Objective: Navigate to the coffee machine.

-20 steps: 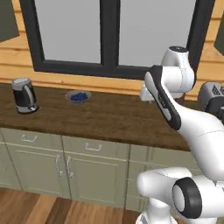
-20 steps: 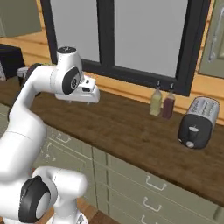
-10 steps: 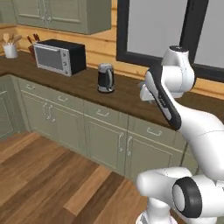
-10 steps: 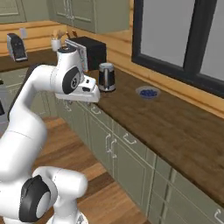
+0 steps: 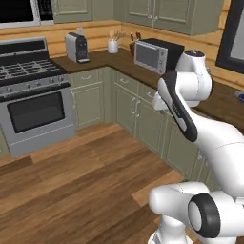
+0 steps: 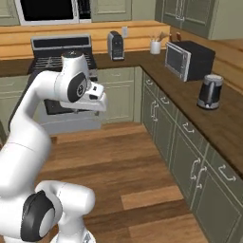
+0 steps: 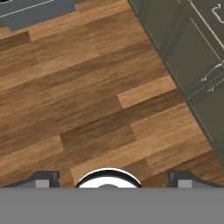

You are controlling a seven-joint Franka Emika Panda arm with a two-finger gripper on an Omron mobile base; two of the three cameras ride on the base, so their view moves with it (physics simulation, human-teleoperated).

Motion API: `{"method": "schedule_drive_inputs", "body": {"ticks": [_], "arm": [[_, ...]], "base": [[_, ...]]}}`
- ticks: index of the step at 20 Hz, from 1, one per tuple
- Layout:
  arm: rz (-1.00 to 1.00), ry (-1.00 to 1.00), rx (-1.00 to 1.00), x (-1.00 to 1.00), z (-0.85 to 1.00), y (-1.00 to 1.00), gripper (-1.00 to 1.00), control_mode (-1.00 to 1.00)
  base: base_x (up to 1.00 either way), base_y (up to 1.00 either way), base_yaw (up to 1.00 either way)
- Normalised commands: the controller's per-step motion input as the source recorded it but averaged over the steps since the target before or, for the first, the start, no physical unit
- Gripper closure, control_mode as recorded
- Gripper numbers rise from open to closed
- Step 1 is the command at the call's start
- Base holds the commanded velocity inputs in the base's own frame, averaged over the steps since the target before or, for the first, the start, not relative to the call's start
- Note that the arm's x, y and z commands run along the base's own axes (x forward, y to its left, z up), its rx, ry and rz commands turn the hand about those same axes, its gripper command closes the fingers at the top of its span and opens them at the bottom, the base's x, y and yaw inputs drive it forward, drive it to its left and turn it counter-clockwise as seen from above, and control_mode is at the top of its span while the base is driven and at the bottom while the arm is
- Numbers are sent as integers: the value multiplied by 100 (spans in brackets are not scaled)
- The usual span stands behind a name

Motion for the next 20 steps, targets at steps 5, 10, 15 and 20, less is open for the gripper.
{"method": "schedule_drive_inputs", "body": {"ticks": [5,10,15,20], "arm": [[0,0,0,0,0,0,-100,100],[0,0,0,0,0,0,-100,100],[0,0,0,0,0,0,-100,100],[0,0,0,0,0,0,-100,100]], "base": [[-9,22,22],[9,17,7],[60,34,5],[52,64,8]]}}
